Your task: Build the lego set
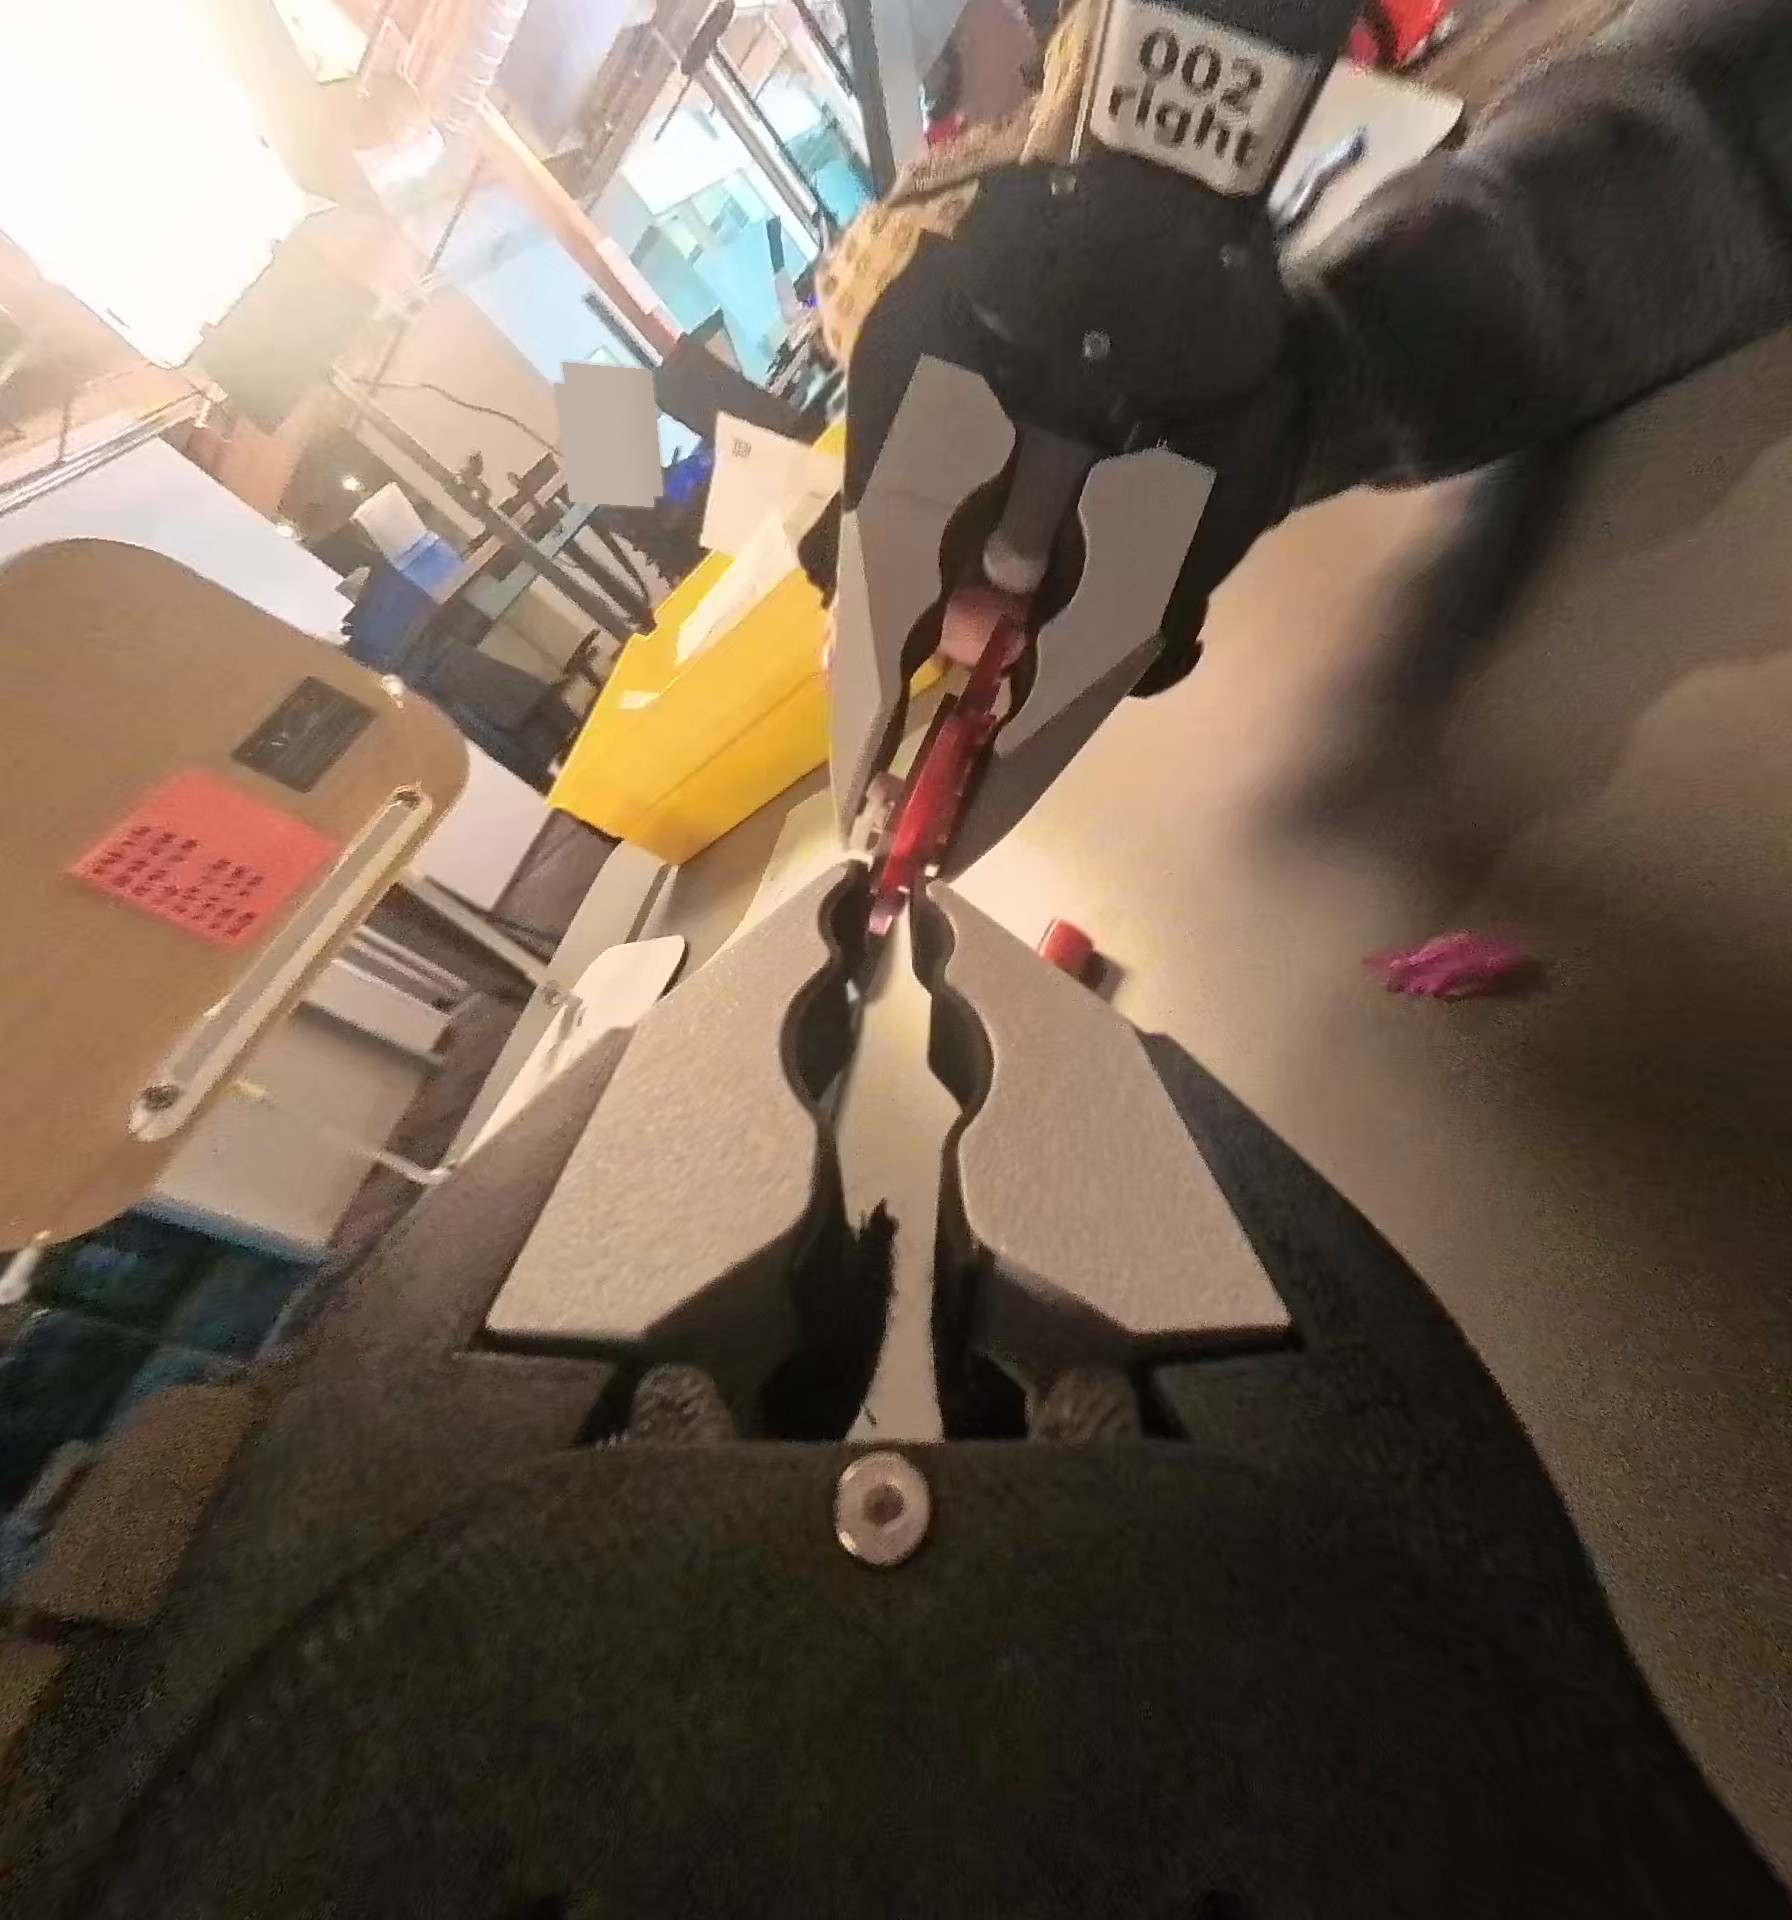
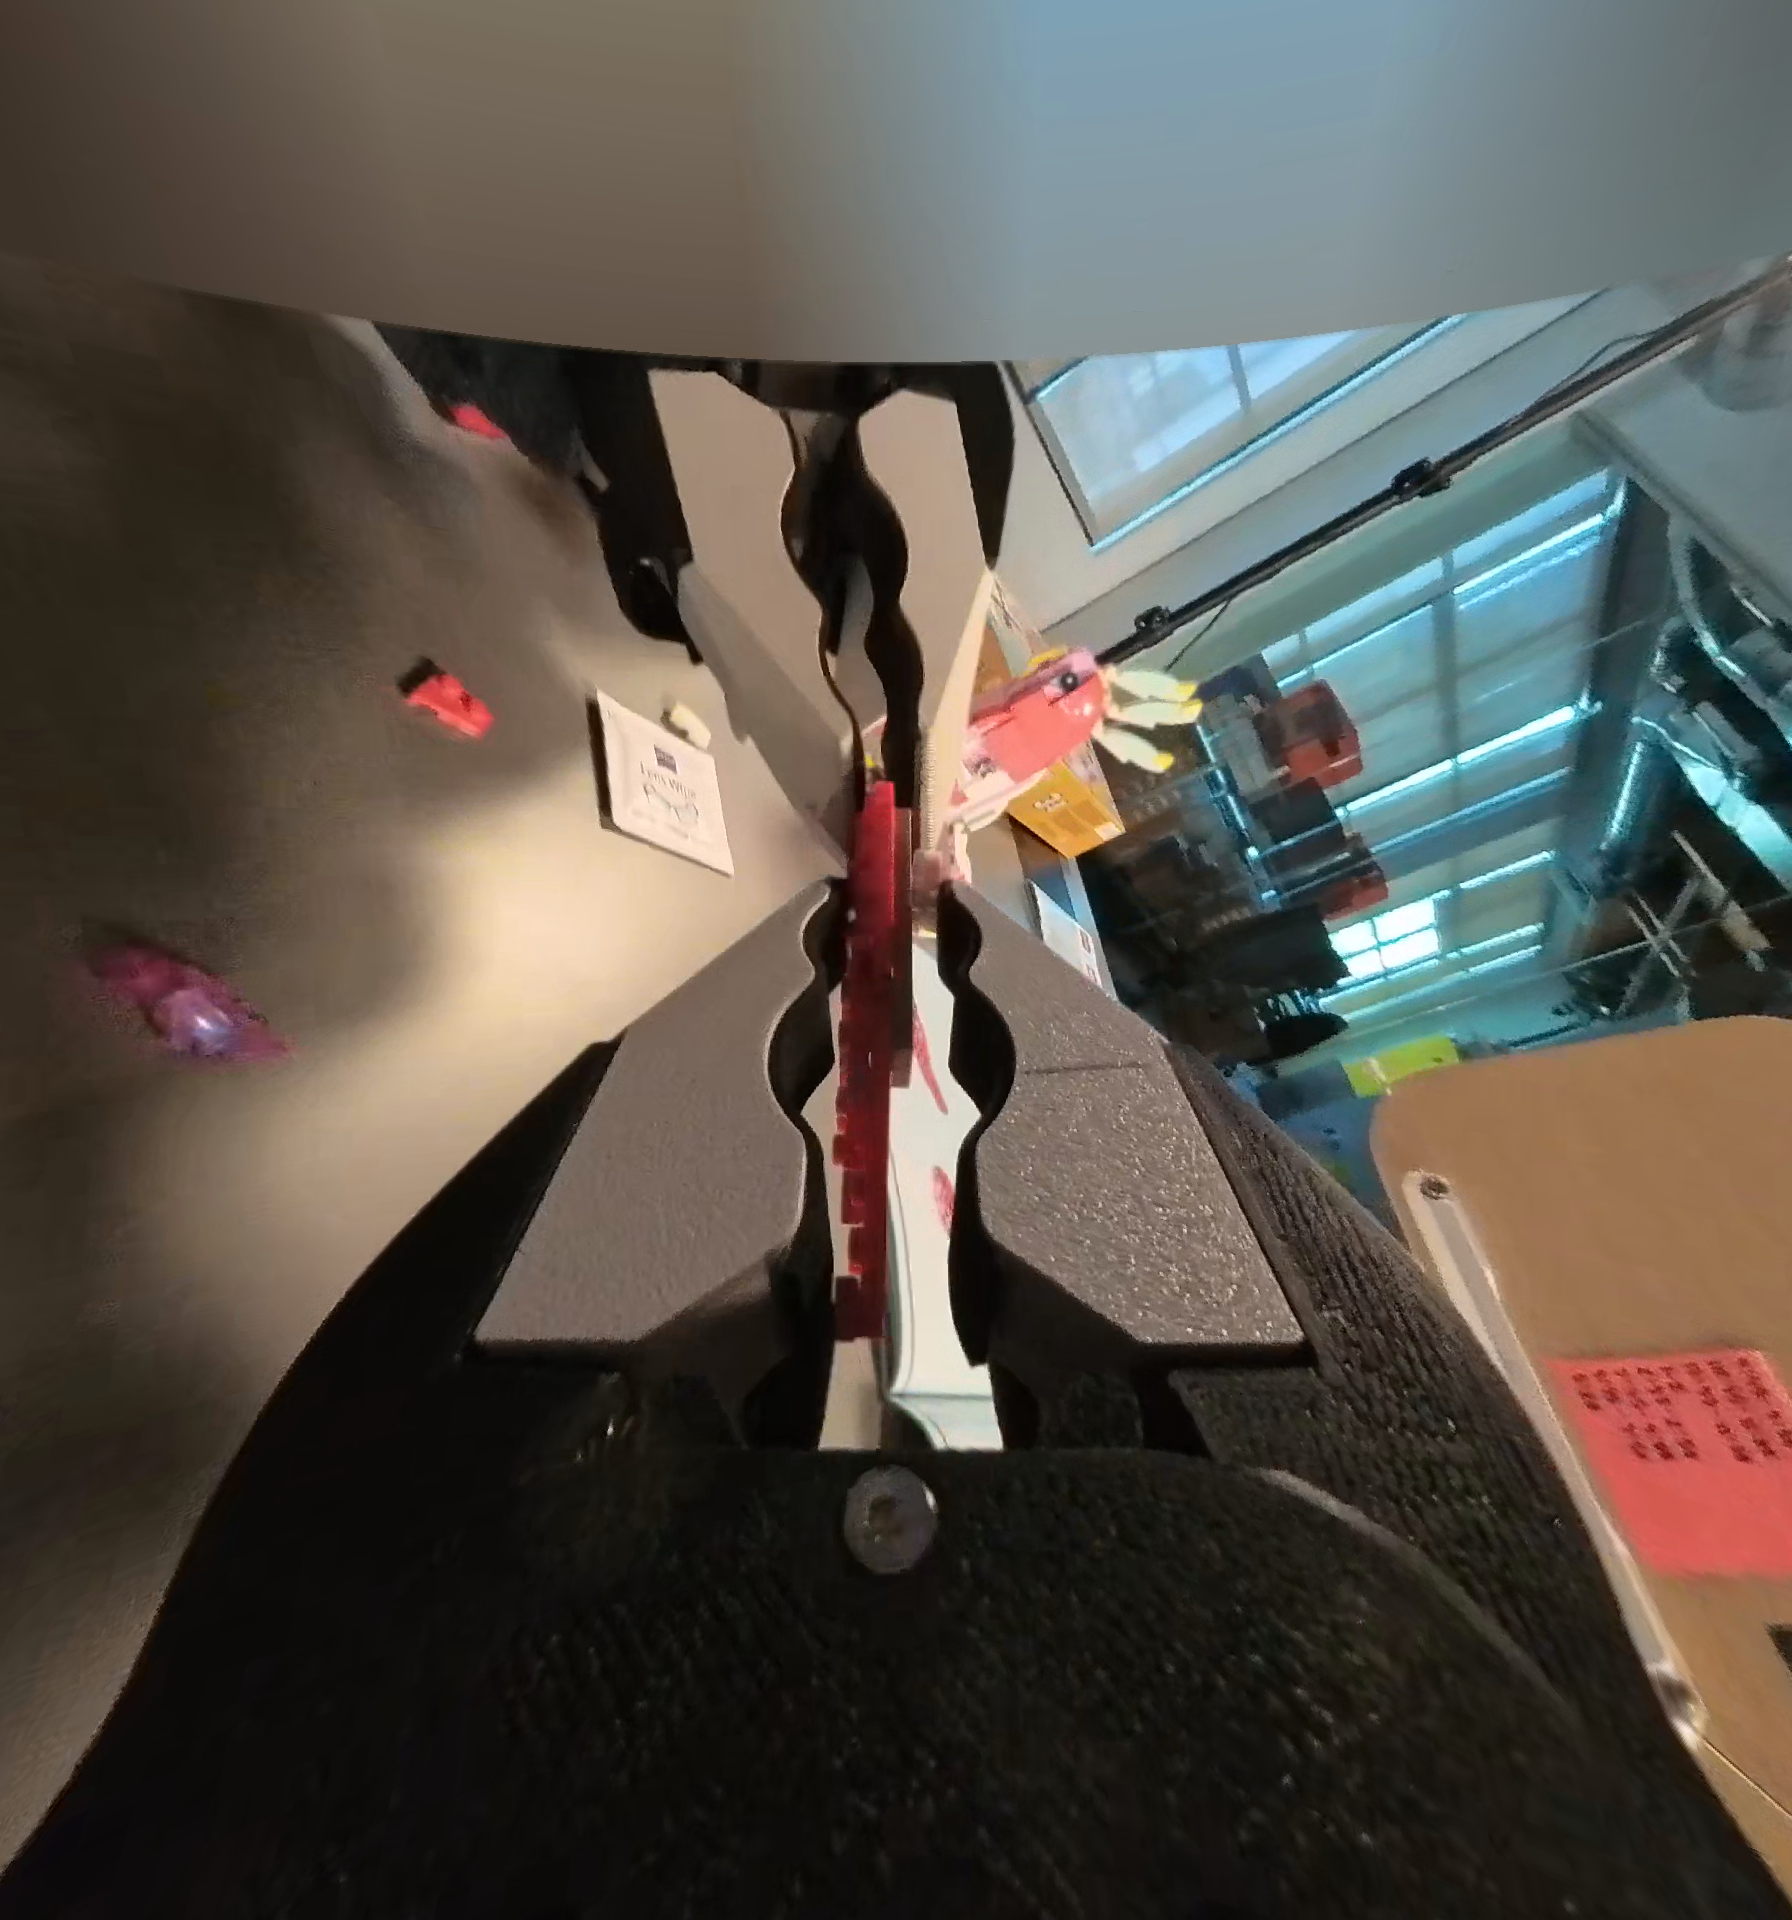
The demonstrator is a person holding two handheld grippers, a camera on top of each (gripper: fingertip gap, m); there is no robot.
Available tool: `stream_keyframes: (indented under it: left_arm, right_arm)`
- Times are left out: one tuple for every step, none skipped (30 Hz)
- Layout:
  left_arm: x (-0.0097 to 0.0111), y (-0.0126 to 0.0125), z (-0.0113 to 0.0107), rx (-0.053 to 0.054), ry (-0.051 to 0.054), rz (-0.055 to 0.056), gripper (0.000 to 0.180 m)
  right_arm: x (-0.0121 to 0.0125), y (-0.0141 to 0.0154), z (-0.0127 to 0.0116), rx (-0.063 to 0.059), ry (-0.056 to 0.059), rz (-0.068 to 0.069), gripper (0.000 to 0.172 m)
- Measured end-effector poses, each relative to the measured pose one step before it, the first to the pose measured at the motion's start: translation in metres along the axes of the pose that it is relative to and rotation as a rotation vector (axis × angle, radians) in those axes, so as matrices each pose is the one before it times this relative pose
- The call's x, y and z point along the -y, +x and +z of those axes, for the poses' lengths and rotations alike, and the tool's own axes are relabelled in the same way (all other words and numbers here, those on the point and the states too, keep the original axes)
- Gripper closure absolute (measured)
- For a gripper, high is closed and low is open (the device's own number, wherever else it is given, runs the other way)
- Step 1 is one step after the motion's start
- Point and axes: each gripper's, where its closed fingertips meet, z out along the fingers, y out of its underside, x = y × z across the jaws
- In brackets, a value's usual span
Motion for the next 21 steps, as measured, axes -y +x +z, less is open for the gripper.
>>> stream_keyframes:
  left_arm:
    - [0.00388, 0.00062, -0.00138, -0.0145, 0.0217, -0.0267, 0.175]
    - [0.00424, 0.00033, -0.0014, -0.0114, 0.0247, -0.0263, 0.175]
    - [0.00419, 0.00061, -0.00132, -0.0118, 0.0239, -0.0237, 0.175]
    - [0.004, 0.00077, -0.00122, -0.0115, 0.0222, -0.0205, 0.175]
    - [0.00315, 0.00096, -0.00109, -0.0119, 0.0183, -0.0178, 0.175]
    - [0.00293, 0.00084, -0.00096, -0.0094, 0.0169, -0.0153, 0.175]
    - [0.0024, 0.00073, -0.0007, -0.0079, 0.015, -0.0137, 0.175]
    - [0.00173, 0.00083, -0.00053, -0.0088, 0.0108, -0.0115, 0.175]
    - [0.00137, 0.00063, -0.00043, -0.0065, 0.0095, -0.0098, 0.175]
    - [0.00121, 0.00044, -0.00036, -0.0059, 0.008, -0.0104, 0.175]
    - [0.00084, 0.00022, -0.00036, -0.0041, 0.0055, -0.009, 0.175]
    - [0.0004, 0.0001, -0.00029, -0.0019, 0.0031, -0.0032, 0.175]
    - [-0.00078, -0.00021, 0.00009, 0.0035, -0.0041, 0.0045, 0.175]
    - [-0.00166, -0.00089, 0.00041, 0.012, -0.011, 0.0145, 0.175]
    - [-0.0026, -0.00125, 0.00078, 0.0198, -0.018, 0.0236, 0.175]
    - [-0.00424, -0.00085, 0.0011, 0.0221, -0.0312, 0.0353, 0.174]
    - [-0.00411, -0.00117, 0.00105, 0.0266, -0.0317, 0.044, 0.175]
    - [-0.00418, -0.00126, 0.00082, 0.0281, -0.0318, 0.0472, 0.174]
    - [-0.0045, -0.00055, 0.0008, 0.0223, -0.034, 0.0509, 0.173]
    - [-0.00317, -0.00183, 0.00096, 0.0305, -0.0262, 0.0458, 0.167]
    - [-0.0003, 0.00145, 0.0009, 0.0087, -0.0109, 0.0427, 0.161]
  right_arm:
    - [0.00361, 0.00044, -0.00135, 0.0042, 0.017, 0.0115, 0.157]
    - [0.00384, 0.00067, -0.00134, 0.0033, 0.0184, 0.0116, 0.157]
    - [0.00393, 0.00069, -0.00128, 0.0016, 0.0175, 0.0074, 0.158]
    - [0.00376, 0.00037, -0.00119, 0.0013, 0.015, 0.0025, 0.158]
    - [0.00341, 0.00017, -0.00089, 0.0021, 0.0116, 0.0003, 0.158]
    - [0.00307, 0.0001, -0.00066, 0.0014, 0.0084, -0.0031, 0.158]
    - [0.00262, 0.00006, -0.00048, -0.0003, 0.0059, -0.0062, 0.158]
    - [0.00213, 0.00001, -0.00044, 0.0008, 0.0035, -0.0057, 0.158]
    - [0.0017, -0.00017, -0.0002, 0.0012, 0.0022, -0.0042, 0.158]
    - [0.00125, 0.00003, -0.00019, -0.0002, 0.0021, -0.0032, 0.157]
    - [0.00095, 0.00005, 0.00002, -0.0011, 0.0019, -0.0019, 0.157]
    - [0.00047, 0.00006, 0.00009, -0.0012, 0.0, -0.0012, 0.157]
    - [-0.00032, -0.00003, 0.00025, -0.001, -0.005, -0.0023, 0.158]
    - [-0.00148, 0.00013, 0.00042, -0.002, -0.0114, -0.0057, 0.158]
    - [-0.00251, 0.00014, 0.00059, -0.0033, -0.0167, -0.0098, 0.158]
    - [-0.00353, -0.00045, 0.00088, -0.001, -0.023, -0.0132, 0.158]
    - [-0.00443, -0.00076, 0.00139, -0.0009, -0.0256, -0.0155, 0.158]
    - [-0.00411, -0.0007, 0.00174, -0.0048, -0.0232, -0.0175, 0.158]
    - [-0.00386, -0.00106, 0.00182, -0.0032, -0.0212, -0.0166, 0.158]
    - [-0.00397, -0.00095, 0.00182, -0.0028, -0.0224, -0.0124, 0.158]
    - [-0.00432, -0.0013, 0.00199, -0.0009, -0.0248, -0.013, 0.158]
